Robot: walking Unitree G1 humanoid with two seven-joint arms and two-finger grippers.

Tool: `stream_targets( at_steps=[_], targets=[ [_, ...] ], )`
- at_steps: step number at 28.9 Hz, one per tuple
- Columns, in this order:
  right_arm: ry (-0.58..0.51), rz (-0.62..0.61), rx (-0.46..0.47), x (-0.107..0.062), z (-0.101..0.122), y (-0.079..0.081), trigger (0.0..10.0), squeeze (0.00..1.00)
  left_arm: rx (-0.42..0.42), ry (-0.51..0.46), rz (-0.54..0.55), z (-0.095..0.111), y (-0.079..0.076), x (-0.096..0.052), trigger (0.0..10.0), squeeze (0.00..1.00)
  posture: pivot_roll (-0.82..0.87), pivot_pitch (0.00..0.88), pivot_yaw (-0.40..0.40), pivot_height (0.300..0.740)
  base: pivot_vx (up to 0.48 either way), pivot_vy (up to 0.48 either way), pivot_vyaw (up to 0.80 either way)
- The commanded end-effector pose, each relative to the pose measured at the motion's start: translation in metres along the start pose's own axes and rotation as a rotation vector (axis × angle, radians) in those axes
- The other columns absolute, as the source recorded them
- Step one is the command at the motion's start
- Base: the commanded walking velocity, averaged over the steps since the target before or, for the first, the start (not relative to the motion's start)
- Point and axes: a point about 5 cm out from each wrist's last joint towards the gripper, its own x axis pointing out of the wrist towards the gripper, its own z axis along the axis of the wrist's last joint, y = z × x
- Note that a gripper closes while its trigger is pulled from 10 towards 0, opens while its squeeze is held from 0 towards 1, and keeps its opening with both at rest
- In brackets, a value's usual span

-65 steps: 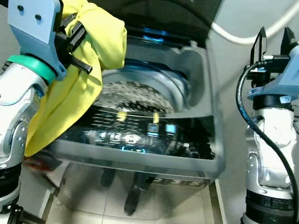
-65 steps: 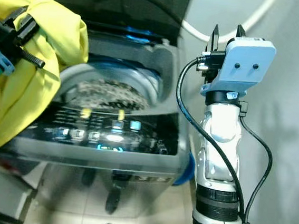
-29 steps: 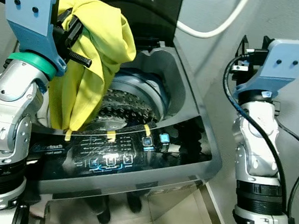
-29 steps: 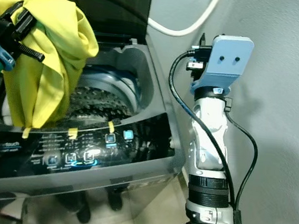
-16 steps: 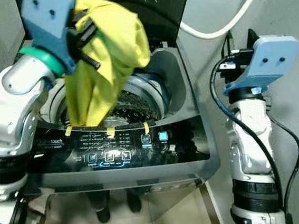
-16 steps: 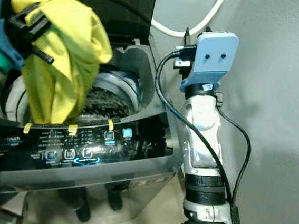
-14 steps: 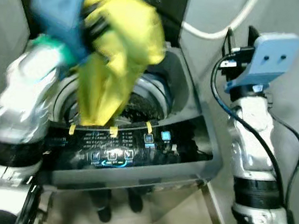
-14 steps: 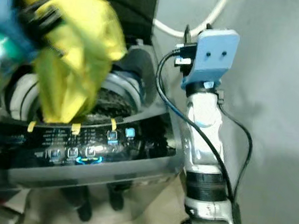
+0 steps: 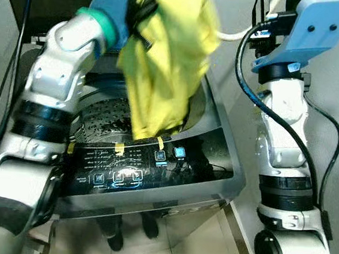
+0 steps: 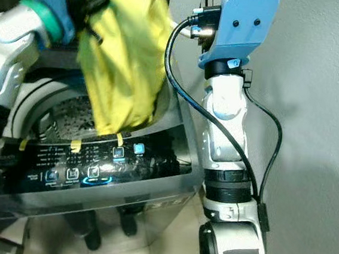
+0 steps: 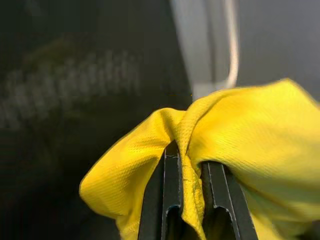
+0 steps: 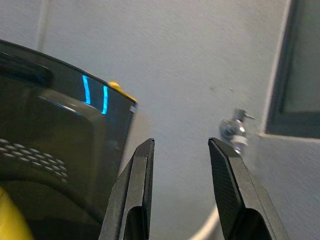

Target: Clothes washing

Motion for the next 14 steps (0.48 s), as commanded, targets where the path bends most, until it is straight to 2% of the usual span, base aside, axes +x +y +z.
stream_targets(
  at_steps=[1,2,3,4,5,7,9,11,13,14],
  targets=[
    [0.077,0.114,-0.021,-0.007,-0.014,0.004,10.0,0.0,-0.065,0.012,-0.03,0.001,-0.002,-0.017,10.0,0.0,0.09,0.096,-0.002,0.74,0.0,0.0,0.0],
    [0.077,0.114,-0.021,-0.007,-0.014,0.004,10.0,0.0,-0.065,0.012,-0.03,0.001,-0.002,-0.017,10.0,0.0,0.09,0.096,-0.002,0.74,0.0,0.0,0.0],
    [0.121,0.199,-0.008,-0.012,-0.021,0.007,10.0,0.0,-0.056,0.032,-0.03,-0.002,-0.003,-0.029,10.0,0.0,0.09,0.1,-0.004,0.74,0.0,0.0,0.0],
    [0.121,0.199,-0.008,-0.012,-0.021,0.007,10.0,0.0,-0.056,0.032,-0.03,-0.002,-0.003,-0.029,10.0,0.0,0.09,0.1,-0.004,0.74,0.0,0.0,0.0],
    [0.168,0.279,0.02,-0.016,-0.028,0.006,10.0,0.0,-0.019,0.08,-0.014,-0.008,-0.003,-0.045,10.0,0.0,0.1,0.103,-0.006,0.74,0.0,0.0,0.0],
    [0.168,0.279,0.02,-0.016,-0.028,0.006,10.0,0.0,-0.019,0.08,-0.014,-0.008,-0.003,-0.045,10.0,0.0,0.1,0.103,-0.006,0.74,0.0,0.0,0.0],
    [0.265,0.453,0.091,-0.025,-0.039,0.001,10.0,0.0,0.046,0.166,0.012,-0.017,0.003,-0.069,10.0,0.0,0.1,0.105,-0.012,0.74,0.0,0.0,0.0],
    [0.265,0.453,0.091,-0.025,-0.039,0.001,10.0,0.0,0.046,0.166,0.012,-0.017,0.003,-0.069,10.0,0.0,0.1,0.105,-0.012,0.74,0.0,0.0,0.0],
    [0.321,0.655,0.145,-0.036,-0.04,0.001,10.0,0.0,0.076,0.252,0.049,-0.029,0.014,-0.087,10.0,0.0,0.11,0.102,-0.017,0.74,0.0,0.0,0.0],
    [0.321,0.655,0.145,-0.036,-0.04,0.001,10.0,0.0,0.076,0.252,0.049,-0.029,0.014,-0.087,10.0,0.0,0.11,0.102,-0.017,0.74,0.0,0.0,0.0]
  ],
)
